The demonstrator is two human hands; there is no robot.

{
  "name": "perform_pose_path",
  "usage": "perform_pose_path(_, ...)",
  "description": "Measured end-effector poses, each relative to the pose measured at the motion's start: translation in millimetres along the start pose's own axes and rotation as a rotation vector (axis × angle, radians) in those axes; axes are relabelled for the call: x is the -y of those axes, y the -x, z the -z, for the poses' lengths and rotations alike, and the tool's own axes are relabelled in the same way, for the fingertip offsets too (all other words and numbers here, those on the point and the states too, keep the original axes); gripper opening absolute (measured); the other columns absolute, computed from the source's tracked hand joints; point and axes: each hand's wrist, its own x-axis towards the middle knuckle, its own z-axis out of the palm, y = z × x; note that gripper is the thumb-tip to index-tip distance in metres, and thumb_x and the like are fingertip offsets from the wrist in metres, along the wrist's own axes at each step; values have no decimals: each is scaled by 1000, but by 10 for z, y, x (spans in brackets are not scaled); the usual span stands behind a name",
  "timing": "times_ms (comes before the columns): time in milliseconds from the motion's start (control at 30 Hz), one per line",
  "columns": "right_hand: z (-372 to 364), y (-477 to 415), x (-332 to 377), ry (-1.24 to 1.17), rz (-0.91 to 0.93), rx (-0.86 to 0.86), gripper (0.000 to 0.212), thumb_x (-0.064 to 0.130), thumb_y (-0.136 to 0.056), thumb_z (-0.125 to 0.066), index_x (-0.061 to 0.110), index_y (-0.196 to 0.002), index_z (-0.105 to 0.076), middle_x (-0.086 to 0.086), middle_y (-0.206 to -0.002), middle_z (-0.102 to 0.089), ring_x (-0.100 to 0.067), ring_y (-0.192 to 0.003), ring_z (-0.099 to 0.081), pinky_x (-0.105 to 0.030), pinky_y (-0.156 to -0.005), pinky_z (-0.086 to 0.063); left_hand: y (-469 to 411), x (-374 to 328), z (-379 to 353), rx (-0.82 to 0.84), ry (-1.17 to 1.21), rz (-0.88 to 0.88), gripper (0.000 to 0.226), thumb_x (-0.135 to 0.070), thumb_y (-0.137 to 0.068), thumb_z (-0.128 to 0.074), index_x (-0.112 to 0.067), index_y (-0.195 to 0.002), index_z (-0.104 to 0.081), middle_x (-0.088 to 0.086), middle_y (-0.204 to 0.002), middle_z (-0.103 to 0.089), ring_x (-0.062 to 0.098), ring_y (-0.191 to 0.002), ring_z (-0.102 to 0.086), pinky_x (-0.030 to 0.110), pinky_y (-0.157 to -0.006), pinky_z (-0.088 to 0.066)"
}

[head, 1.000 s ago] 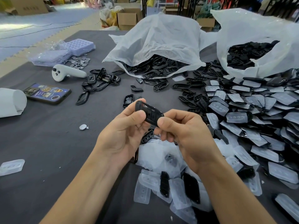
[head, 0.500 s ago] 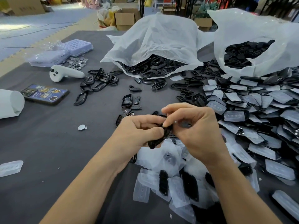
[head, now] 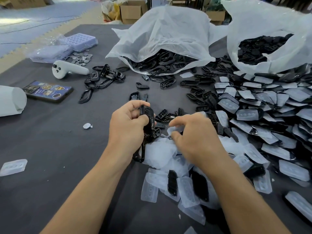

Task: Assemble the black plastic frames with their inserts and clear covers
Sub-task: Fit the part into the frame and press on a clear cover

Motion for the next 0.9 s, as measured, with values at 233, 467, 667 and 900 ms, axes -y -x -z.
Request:
perform_pose_path(233,-37,-39,3,45,-9,5,13,19,-91,-69,23,-81,-76,5,-87,-71,-20,-97,-51,-39,-95,-43,11,-1,-19,12,4,3,50,11,-92,-59,-35,-85,-77,7,-79,-78,23,-73,-77,42,-66,-63)
perform_pose_path(467,-46,-57,-12,181,36,88,10,24,-90,-66,33,-92,-66,17,-100,-65,-16,-108,-47,-29,-96,-27,11,-49,-30,-6,122,75,35,15,-92,-58,-16,-98,-74,8,-79,-78,18,-67,-75,30,-55,-59)
perform_pose_path(667,-46,-24,-39,-145,-17,-89,29,-4,-83,-66,25,-83,-68,12,-71,-66,-9,-77,-60,-32,-77,-52,-13,-97,2,-77,301,103,34,17,-92,-55,-12,-100,-71,6,-79,-78,21,-68,-77,27,-54,-60)
perform_pose_path(900,-11,-60,-51,-560,-144,-215,23,5,-87,-75,28,-86,-78,13,-76,-74,-2,-63,-64,-23,-63,-56,67,-108,-37,10,332,43,39,16,-89,-57,-18,-93,-76,10,-80,-78,24,-69,-75,30,-59,-62)
